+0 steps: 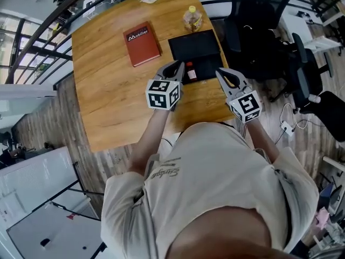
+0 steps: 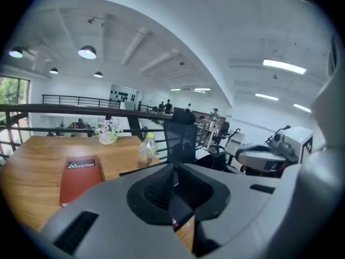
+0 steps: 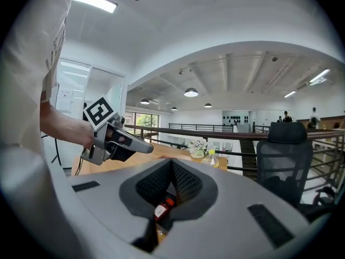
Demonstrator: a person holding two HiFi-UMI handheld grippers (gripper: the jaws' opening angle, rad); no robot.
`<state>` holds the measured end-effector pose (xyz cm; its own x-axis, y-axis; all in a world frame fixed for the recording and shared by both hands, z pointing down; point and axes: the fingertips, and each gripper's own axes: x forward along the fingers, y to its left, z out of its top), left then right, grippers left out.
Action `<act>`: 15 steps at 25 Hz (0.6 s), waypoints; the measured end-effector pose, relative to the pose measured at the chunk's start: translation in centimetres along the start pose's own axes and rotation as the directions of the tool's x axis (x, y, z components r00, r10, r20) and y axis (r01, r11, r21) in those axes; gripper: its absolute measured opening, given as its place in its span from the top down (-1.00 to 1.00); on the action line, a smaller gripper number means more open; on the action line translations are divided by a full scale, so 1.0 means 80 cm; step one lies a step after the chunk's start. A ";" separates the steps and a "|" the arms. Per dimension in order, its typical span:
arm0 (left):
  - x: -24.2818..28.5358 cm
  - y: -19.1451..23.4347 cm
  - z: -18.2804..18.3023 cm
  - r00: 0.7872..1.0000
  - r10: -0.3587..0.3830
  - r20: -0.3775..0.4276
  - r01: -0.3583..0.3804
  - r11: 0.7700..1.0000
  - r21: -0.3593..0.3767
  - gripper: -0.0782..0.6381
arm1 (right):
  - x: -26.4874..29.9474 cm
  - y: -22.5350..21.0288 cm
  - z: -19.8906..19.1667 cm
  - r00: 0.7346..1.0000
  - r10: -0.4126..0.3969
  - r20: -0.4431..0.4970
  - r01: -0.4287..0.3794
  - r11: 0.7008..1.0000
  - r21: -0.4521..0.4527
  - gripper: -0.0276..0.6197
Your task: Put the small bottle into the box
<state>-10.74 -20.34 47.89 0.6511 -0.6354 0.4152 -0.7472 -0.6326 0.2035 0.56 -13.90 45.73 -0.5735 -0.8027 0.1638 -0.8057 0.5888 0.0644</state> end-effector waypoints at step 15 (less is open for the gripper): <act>-0.082 0.002 0.121 0.968 0.104 0.230 -0.146 0.974 0.171 0.68 | -0.002 -0.031 0.126 0.995 0.019 0.098 -0.006 0.991 -0.133 0.93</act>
<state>-13.84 -20.59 36.66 0.5828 -0.7826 0.2187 -0.8001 -0.5997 -0.0141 1.14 -16.21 35.63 -0.6004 -0.7968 0.0677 -0.7755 0.6008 0.1939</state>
